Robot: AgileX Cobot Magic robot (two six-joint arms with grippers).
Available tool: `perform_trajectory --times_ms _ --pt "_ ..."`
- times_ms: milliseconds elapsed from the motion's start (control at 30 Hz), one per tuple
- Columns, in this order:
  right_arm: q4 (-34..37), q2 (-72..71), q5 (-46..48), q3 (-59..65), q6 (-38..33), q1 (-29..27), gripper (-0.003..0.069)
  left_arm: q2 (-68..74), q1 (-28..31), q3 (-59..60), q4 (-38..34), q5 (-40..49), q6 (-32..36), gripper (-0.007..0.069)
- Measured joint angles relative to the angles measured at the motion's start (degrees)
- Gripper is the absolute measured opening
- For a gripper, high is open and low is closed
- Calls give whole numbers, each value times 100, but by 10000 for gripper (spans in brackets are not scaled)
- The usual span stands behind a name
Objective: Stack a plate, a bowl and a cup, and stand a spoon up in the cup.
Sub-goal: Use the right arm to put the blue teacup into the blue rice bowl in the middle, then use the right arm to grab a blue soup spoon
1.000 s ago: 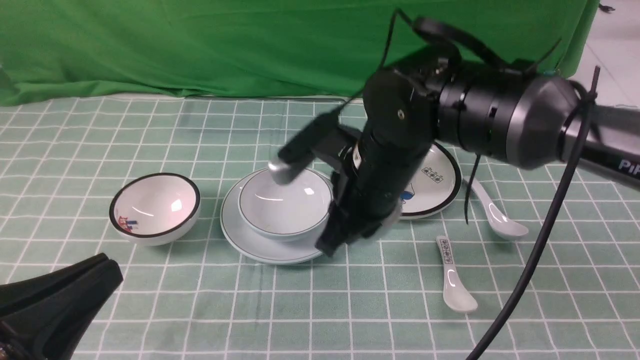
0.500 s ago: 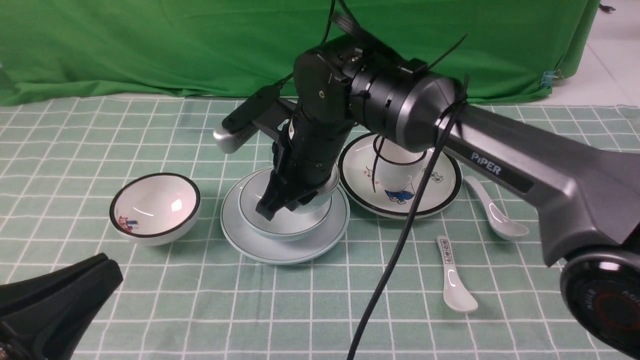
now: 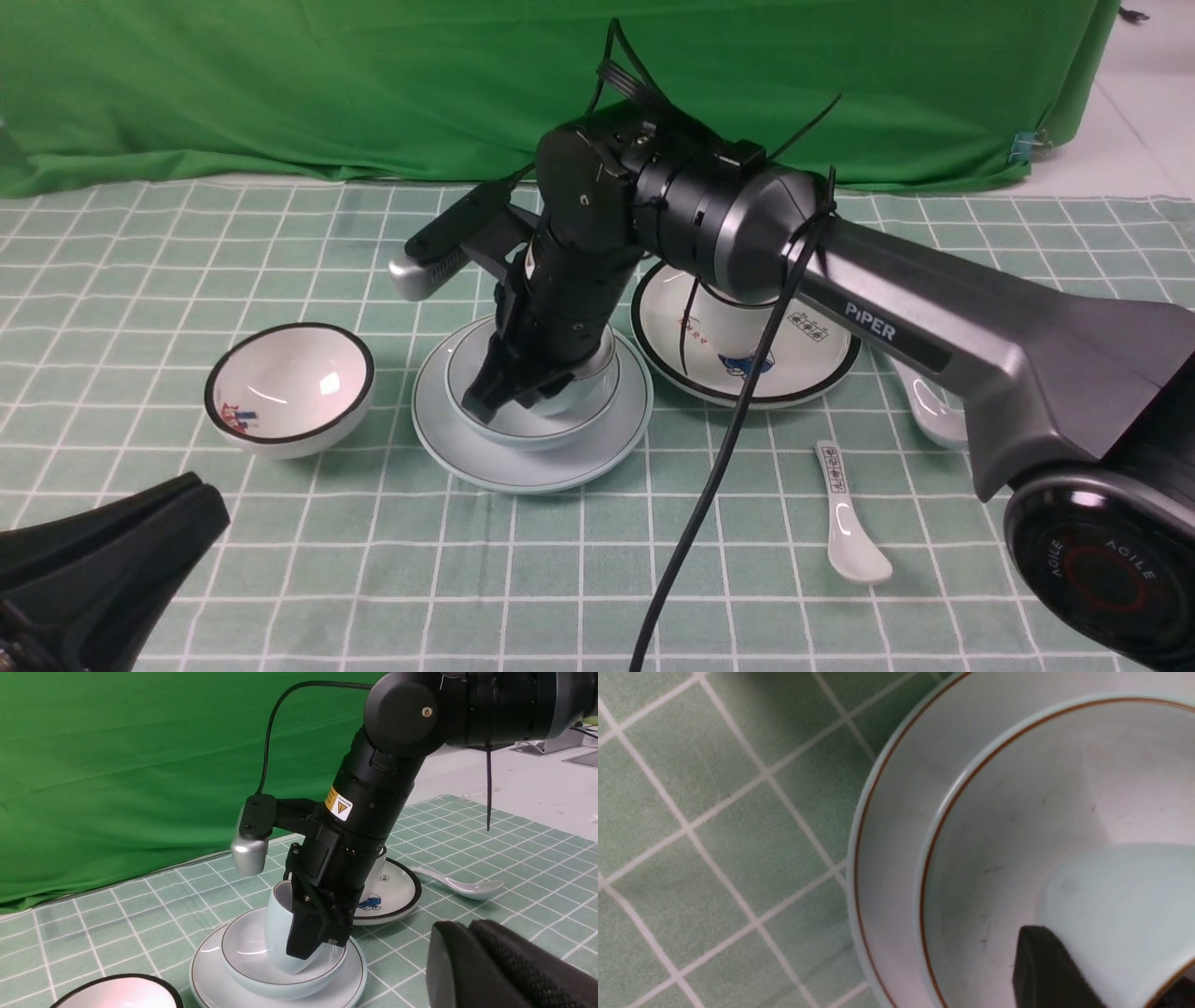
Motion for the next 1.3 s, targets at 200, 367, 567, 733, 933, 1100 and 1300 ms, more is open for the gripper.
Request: perform_trajectory --times_ms 200,367,567,733,933,1100,1300 --pt "0 0 -103 0 6 7 363 0 0 0 0 0 0 11" --pt "0 -61 -103 -2 161 7 439 0 0 0 0 0 -5 11" --pt "0 -624 104 -2 195 7 479 0 0 0 16 0 -5 11" --pt "-357 -1650 1096 -6 172 7 424 0 0 0 21 0 -5 11" --pt "-2150 -2573 1331 640 677 -188 238 0 0 6 32 6 -5 11" --pt "-2151 -3219 1320 1881 969 -1110 214 0 0 6 33 6 -5 11" --pt "-156 -2854 870 3028 616 -3041 353 0 0 6 33 6 -5 11"
